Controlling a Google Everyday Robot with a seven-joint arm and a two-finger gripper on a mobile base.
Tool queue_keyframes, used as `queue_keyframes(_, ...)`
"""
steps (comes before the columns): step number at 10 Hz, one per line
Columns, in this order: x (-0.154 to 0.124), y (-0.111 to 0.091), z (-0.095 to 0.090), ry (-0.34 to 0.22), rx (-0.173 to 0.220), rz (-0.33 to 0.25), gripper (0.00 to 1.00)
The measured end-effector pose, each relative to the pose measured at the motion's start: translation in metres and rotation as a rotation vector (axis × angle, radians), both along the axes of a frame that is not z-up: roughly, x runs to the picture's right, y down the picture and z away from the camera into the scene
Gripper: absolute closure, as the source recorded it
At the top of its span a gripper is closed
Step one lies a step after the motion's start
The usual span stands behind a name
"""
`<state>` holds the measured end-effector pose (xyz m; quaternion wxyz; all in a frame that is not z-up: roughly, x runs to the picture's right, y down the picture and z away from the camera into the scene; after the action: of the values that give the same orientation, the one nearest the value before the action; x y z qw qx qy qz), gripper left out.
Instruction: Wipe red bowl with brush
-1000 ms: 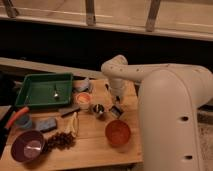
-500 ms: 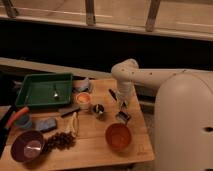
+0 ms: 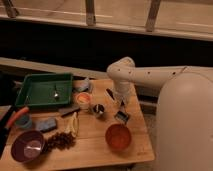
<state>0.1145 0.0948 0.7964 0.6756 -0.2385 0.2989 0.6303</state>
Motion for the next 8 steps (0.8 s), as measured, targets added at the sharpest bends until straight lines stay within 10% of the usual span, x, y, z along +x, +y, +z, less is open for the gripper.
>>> queue_keyframes(8,0.002,0.04,-0.005,-0.028,-0.149,-0.086,1.0)
